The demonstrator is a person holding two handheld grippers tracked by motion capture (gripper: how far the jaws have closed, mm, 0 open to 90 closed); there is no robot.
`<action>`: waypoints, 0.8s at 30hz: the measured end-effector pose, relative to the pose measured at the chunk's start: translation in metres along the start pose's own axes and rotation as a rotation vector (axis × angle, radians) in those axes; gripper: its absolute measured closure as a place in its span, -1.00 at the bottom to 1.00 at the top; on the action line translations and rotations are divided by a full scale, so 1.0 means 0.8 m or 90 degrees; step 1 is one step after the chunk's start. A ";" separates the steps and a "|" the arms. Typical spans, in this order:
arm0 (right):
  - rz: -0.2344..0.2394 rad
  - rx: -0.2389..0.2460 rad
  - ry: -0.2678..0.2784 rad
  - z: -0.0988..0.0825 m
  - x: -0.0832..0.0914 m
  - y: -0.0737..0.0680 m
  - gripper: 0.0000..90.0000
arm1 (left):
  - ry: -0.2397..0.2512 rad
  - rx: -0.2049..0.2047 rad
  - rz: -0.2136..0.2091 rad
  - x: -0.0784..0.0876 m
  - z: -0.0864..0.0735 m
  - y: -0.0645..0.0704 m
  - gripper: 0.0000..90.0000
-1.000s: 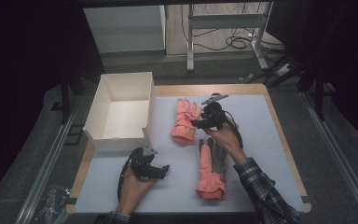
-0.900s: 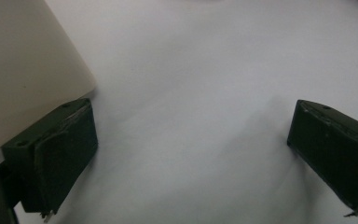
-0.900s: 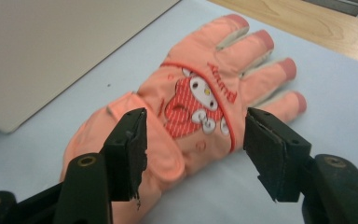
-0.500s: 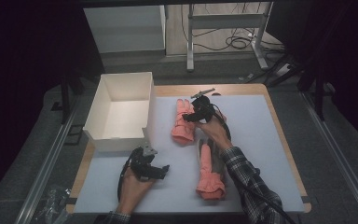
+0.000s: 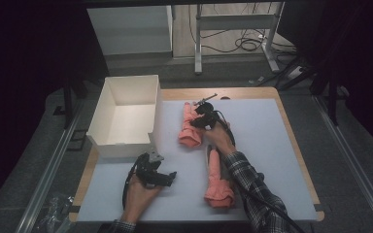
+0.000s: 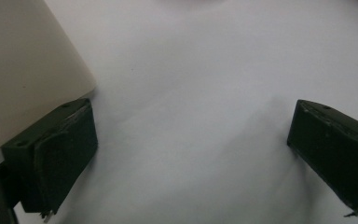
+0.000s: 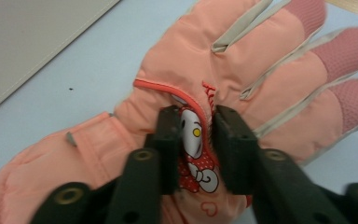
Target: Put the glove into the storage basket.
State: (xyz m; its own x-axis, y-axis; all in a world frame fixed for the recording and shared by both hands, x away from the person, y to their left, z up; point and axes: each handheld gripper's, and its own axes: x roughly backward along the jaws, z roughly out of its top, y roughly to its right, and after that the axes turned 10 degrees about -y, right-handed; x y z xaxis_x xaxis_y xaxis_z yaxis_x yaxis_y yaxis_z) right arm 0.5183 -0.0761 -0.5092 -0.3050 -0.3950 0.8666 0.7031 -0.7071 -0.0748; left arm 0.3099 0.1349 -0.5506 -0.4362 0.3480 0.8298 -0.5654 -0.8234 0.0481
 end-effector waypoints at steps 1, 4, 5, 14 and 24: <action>-0.004 0.000 -0.003 0.001 0.000 -0.001 0.69 | 0.000 0.000 0.000 0.000 0.000 0.000 -0.97; -0.017 0.010 -0.006 0.001 0.004 -0.005 0.84 | 0.000 0.000 0.000 0.000 0.000 0.000 -0.97; -0.023 0.014 -0.005 0.001 0.005 -0.007 0.86 | 0.000 0.000 0.000 0.000 0.000 0.000 -0.97; 0.006 -0.011 0.014 -0.001 0.024 -0.001 0.90 | -0.001 0.000 0.001 0.000 0.000 0.000 -0.97; 0.028 -0.001 0.032 -0.003 0.049 -0.002 0.90 | -0.001 0.000 0.000 0.000 0.000 0.000 -0.97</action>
State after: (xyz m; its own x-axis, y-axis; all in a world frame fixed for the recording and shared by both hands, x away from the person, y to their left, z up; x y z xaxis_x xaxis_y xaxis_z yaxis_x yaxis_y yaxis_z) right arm 0.5032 -0.0918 -0.4764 -0.3052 -0.4543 0.8370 0.7151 -0.6897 -0.1136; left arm 0.3099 0.1347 -0.5506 -0.4360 0.3471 0.8304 -0.5647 -0.8239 0.0479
